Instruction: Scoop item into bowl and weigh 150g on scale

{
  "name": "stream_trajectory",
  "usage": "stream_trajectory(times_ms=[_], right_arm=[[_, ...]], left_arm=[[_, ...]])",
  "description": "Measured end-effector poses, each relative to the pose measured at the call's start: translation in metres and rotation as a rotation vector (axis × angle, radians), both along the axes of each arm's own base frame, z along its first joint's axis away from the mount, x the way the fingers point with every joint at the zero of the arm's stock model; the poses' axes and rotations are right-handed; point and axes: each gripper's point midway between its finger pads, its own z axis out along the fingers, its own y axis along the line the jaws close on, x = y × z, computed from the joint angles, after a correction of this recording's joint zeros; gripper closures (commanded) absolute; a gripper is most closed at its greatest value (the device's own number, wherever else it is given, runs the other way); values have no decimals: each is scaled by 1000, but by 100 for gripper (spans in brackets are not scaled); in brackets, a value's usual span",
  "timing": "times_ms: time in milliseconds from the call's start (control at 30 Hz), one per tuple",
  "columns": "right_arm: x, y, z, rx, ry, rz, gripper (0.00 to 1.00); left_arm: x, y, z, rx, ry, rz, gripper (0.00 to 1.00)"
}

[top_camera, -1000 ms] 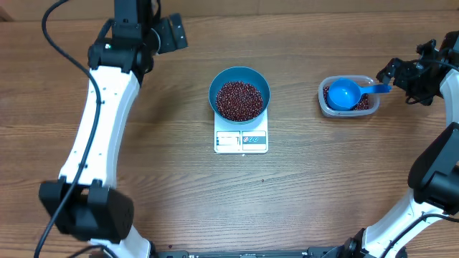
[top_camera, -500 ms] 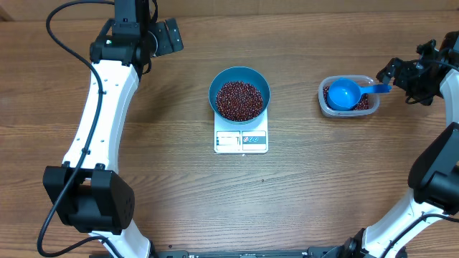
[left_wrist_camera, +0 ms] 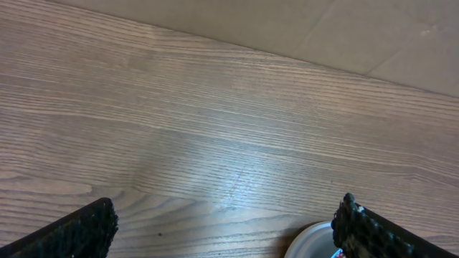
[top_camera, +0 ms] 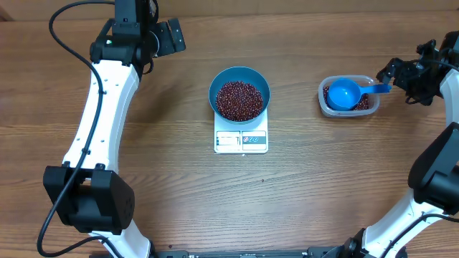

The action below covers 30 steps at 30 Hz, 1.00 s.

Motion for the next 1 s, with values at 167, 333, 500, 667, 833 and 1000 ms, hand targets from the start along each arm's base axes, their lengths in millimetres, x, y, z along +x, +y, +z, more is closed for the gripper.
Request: stream_trajectory(times_ms=[167,333,500,667,833,1000], right_arm=[[0,0,0,0,0,0,0],[0,0,0,0,0,0,0],[0,0,0,0,0,0,0],[0,0,0,0,0,0,0],[0,0,0,0,0,0,0],[0,0,0,0,0,0,0]], left_arm=[[0,0,0,0,0,0,0],[0,0,0,-1,0,0,0],[0,0,0,-1,0,0,0],[-2,2,-2,8,11,5,0],[-3,4,-3,19,18,15,0],[-16,6,-6,25,63,15,0]])
